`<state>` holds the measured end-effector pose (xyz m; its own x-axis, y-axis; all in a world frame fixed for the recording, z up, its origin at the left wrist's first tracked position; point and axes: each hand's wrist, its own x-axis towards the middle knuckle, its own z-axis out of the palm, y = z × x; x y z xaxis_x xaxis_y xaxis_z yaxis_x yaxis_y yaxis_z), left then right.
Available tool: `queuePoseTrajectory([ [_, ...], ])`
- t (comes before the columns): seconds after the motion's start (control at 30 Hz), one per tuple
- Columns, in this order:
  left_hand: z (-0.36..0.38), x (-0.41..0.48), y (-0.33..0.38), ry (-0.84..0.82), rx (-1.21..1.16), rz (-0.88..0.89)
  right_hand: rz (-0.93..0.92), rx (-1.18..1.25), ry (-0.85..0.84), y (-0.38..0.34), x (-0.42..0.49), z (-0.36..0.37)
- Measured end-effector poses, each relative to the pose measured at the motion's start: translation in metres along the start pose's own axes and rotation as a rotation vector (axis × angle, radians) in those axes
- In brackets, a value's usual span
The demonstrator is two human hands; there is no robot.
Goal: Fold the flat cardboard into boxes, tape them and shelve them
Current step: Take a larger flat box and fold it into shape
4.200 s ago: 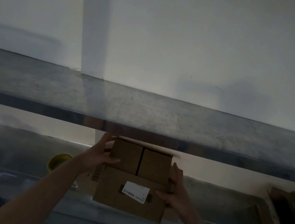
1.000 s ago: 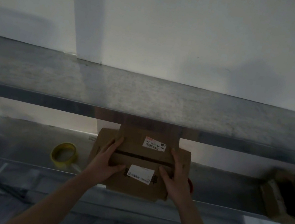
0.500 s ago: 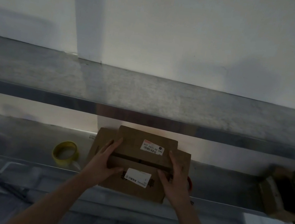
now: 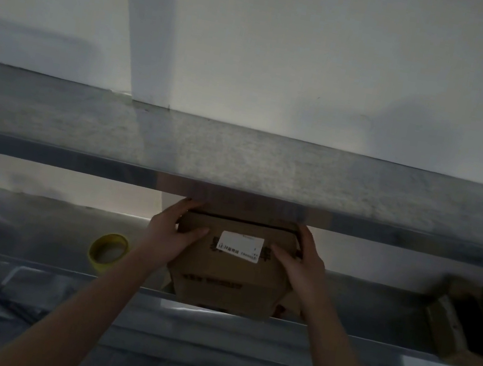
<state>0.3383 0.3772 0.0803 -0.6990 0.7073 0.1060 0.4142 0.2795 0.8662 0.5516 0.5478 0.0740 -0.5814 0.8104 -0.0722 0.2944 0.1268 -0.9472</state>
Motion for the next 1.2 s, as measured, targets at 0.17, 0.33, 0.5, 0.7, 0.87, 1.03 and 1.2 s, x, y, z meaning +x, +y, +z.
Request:
queuePoseTrajectory([
  [0.17,0.010,0.016,-0.007,-0.080,0.104,-0.078,0.041,0.027,-0.036,0.012,0.010,0.010],
  [0.33,0.015,0.012,-0.022,-0.119,0.134,-0.108,0.071,0.047,-0.026,0.025,0.011,0.018],
  [0.5,0.017,0.002,-0.022,-0.135,0.057,-0.092,0.053,0.104,-0.020,0.027,0.003,0.019],
  [0.7,0.017,-0.008,-0.015,-0.152,0.030,-0.057,0.022,0.109,-0.026,0.027,-0.006,0.014],
  [0.87,0.016,-0.014,-0.007,-0.159,0.022,-0.026,-0.015,0.065,-0.006,0.023,-0.014,0.010],
  [1.03,0.005,-0.017,-0.001,-0.158,0.165,0.030,-0.163,-0.421,0.079,0.019,-0.026,0.004],
  [1.2,-0.028,-0.022,-0.012,-0.117,0.646,0.285,-0.432,-0.838,0.101,0.000,-0.035,0.008],
])
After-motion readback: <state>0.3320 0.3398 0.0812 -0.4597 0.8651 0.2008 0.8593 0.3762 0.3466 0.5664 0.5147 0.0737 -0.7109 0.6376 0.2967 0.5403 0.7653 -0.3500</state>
